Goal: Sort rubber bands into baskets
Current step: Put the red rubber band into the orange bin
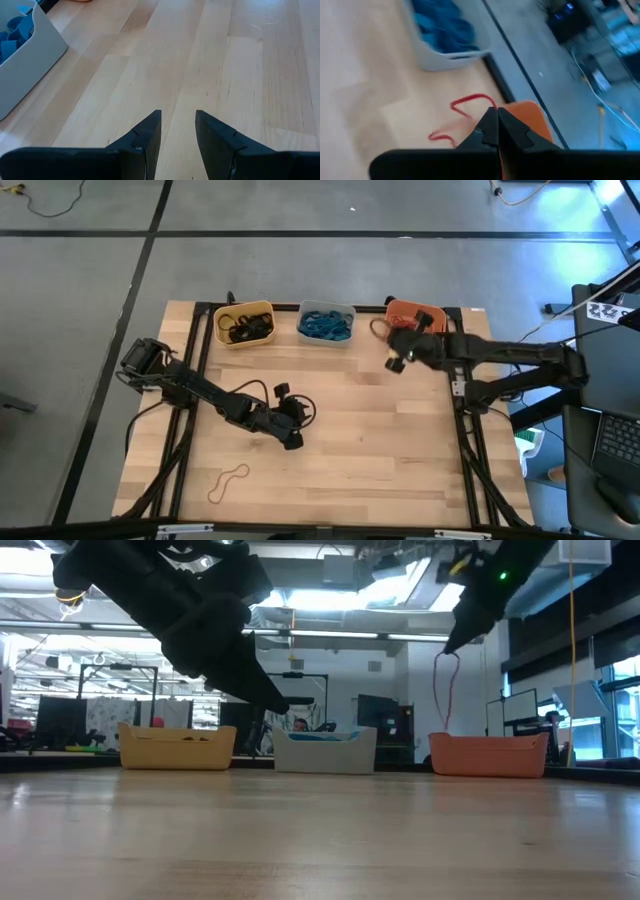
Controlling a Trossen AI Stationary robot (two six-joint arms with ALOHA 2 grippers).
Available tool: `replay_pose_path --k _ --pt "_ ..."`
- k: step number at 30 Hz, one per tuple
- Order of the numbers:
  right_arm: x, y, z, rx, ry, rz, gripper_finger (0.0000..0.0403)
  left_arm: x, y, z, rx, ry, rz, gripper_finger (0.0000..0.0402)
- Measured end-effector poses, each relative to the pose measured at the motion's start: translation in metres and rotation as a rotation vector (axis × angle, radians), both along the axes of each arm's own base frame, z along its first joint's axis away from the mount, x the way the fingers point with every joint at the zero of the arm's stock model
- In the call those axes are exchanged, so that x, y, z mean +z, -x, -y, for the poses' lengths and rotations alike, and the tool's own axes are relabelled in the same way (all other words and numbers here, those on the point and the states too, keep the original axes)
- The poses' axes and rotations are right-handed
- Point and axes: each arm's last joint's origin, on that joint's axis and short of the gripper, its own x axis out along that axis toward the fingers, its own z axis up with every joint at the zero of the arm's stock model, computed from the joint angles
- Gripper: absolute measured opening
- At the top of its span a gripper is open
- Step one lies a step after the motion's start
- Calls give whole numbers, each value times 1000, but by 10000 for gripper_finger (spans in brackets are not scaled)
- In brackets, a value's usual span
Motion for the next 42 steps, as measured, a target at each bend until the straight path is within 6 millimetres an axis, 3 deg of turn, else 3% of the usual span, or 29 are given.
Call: replay_pose_path --k 7,18,23,27,30,34,38,42 --pt "1 17 49 -193 26 -36 1 0 0 0 0 0 0 117" --pt "-1 40 103 -414 3 9 1 0 0 0 0 0 0 117" --pt "-16 46 126 -463 -122 42 1 0 0 0 0 1 0 117" --pt "-42 47 140 -516 -200 5 20 0 0 0 1 1 0 117" --pt "-64 46 145 -536 -255 -42 65 0 0 0 1 1 1 117" --pt "-78 41 146 -521 -347 -41 133 0 0 0 1 1 1 117" --pt "-76 29 135 -370 -468 38 177 0 0 0 0 0 0 117" --pt "-62 9 106 -145 -531 113 198 0 0 0 -7 -8 -4 117"
